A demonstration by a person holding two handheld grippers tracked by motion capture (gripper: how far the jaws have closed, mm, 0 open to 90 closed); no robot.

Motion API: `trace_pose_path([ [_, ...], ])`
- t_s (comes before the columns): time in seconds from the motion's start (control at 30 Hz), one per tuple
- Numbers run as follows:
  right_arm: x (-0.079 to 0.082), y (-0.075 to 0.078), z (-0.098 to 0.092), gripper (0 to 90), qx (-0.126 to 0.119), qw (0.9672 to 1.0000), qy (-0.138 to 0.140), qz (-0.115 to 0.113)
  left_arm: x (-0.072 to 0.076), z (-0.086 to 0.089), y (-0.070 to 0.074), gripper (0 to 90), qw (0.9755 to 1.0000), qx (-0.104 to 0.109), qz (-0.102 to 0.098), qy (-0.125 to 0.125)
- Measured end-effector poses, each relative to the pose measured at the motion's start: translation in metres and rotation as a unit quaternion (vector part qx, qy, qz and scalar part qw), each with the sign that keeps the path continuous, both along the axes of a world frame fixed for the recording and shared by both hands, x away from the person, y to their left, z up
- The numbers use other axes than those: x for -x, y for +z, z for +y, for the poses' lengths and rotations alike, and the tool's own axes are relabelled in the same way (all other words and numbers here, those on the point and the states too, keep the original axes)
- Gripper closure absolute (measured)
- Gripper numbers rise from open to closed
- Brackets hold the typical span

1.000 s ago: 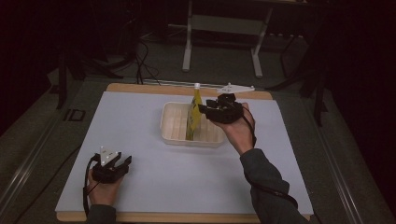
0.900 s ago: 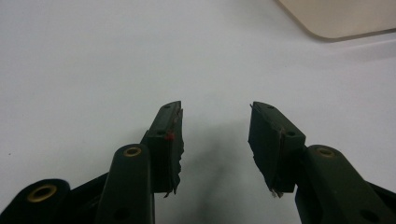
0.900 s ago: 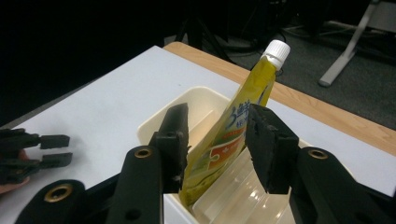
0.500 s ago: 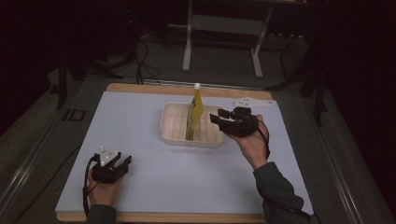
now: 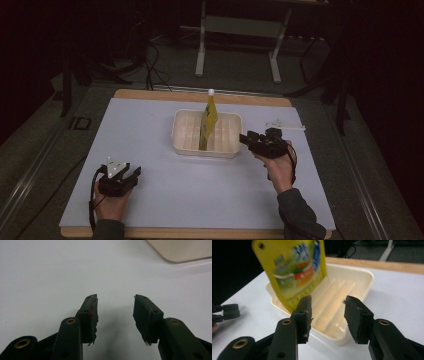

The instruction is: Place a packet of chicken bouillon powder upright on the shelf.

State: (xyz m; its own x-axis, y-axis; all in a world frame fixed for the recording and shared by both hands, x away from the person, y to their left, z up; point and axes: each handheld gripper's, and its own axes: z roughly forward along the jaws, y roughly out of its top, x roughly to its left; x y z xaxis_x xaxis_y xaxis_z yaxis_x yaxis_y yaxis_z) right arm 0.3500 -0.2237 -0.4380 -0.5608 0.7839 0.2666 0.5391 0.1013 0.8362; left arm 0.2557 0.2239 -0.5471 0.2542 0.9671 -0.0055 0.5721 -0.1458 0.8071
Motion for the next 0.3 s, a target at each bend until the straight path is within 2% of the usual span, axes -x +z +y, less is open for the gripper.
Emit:
trace_pose_path([
  [0.07,0.001,-0.007,-0.005,56.6,-0.003,1.0000,-0.006,0.006,0.000,0.000,0.000,54.3,1.0000,0.000,0.001,0.002],
  [0.2,0.003,-0.024,-0.017,56.0,0.010,0.9994,-0.029,0.015,-0.001,0.001,-0.001,54.3,0.9999,-0.003,0.006,0.009],
  [0.3,0.006,-0.037,-0.030,54.8,0.019,0.9984,-0.049,0.020,-0.001,0.003,-0.001,53.2,0.9995,-0.011,0.012,0.029],
])
